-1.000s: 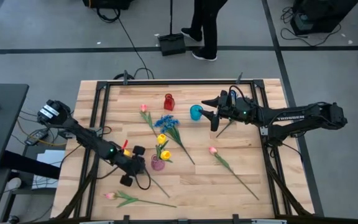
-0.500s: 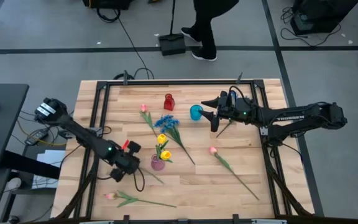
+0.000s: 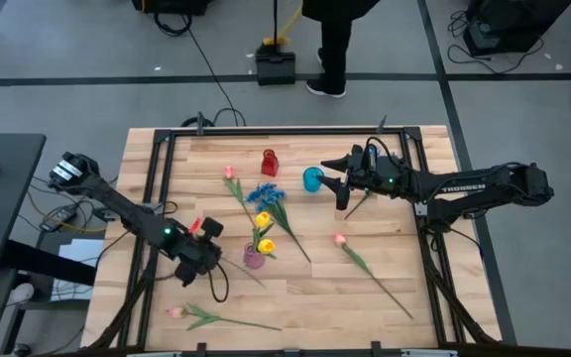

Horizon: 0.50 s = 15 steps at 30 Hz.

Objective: Sort flowers into vase by color
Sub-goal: Put the yellow tulip into the purple vase

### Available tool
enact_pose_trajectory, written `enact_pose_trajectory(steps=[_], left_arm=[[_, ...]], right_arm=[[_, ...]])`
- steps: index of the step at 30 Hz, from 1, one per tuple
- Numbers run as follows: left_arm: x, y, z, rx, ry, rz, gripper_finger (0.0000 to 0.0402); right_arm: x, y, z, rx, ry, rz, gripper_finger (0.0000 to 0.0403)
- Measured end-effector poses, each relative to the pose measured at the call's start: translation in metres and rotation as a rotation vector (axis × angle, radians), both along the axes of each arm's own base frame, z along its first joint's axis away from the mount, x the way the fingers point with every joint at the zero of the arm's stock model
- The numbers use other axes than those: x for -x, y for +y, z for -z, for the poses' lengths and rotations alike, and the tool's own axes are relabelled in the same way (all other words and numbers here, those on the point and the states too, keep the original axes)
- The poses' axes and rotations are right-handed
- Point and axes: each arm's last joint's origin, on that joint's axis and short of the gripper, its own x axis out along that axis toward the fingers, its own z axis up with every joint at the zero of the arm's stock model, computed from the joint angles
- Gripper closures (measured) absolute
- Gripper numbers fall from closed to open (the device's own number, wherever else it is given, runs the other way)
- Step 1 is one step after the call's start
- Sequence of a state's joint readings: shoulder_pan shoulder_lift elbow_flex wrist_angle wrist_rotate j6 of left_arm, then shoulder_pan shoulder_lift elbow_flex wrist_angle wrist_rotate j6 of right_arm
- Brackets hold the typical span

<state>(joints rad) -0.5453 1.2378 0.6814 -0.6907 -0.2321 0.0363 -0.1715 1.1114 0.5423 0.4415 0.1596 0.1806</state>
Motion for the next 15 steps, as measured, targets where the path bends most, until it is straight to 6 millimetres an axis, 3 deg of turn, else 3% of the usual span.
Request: enact_pose_trajectory(steps=[3,7,15], left_arm=[[0.004,0.001,-0.019,0.099,-0.055,0.023,0.0391],[0.011,0.005,-0.058,0.213,-0.241,0.028,0.0391],[0.043,0.029,-0.133,0.315,-0.822,0.053,0.0392]], right_arm=[[0.000,0.000,0.000,0.000,-0.003,0.000,0.0164],[0.000,0.000,-0.001,0.001,-0.010,0.000,0.0164],[0.000,0.000,-0.001,-0.005,-0.016,0.001,0.0164]])
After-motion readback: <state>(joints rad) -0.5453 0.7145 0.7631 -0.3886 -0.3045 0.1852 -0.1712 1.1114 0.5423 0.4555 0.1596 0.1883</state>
